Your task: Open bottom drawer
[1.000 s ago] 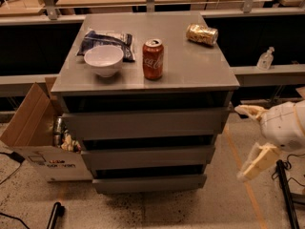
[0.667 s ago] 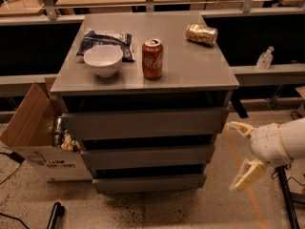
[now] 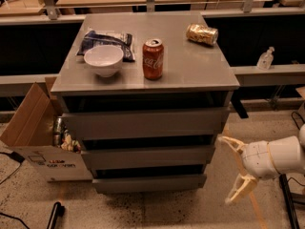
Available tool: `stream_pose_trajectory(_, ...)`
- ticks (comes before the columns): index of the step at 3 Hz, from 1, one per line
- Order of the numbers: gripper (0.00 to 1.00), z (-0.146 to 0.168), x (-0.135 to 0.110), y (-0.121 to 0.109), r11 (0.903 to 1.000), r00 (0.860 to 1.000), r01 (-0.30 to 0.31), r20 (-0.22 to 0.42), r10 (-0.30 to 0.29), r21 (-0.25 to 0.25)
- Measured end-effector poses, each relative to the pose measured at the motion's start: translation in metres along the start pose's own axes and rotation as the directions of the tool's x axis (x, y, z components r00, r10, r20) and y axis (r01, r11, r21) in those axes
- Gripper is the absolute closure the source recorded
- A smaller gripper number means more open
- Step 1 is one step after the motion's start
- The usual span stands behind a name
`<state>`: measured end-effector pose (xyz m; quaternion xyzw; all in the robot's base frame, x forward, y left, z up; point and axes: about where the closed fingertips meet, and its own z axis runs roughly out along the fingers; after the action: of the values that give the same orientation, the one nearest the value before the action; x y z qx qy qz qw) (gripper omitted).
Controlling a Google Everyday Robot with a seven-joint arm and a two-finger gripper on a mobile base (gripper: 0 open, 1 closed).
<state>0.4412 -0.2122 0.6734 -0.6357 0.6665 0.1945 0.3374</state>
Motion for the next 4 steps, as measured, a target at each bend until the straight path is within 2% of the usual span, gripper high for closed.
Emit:
stream_pose_trajectory(1, 0.0, 0.024, 0.007, -0.002, 0.9989, 1.0, 0.001, 0.009, 0.0, -0.047)
stream_pose_trajectory(2, 0.0, 0.098, 0.028, 0.011, 0.9851, 0.999, 0.024, 0.045, -0.017, -0.17)
stream_pose_trajectory(3, 0.0, 0.189, 0.076, 0.051, 0.9497, 0.994, 0.096, 0.084, -0.074, -0.298)
stream_pose_trajectory(4, 0.0, 0.189, 0.076, 0.051, 0.9497, 0.994, 0.096, 0.084, -0.074, -0.298)
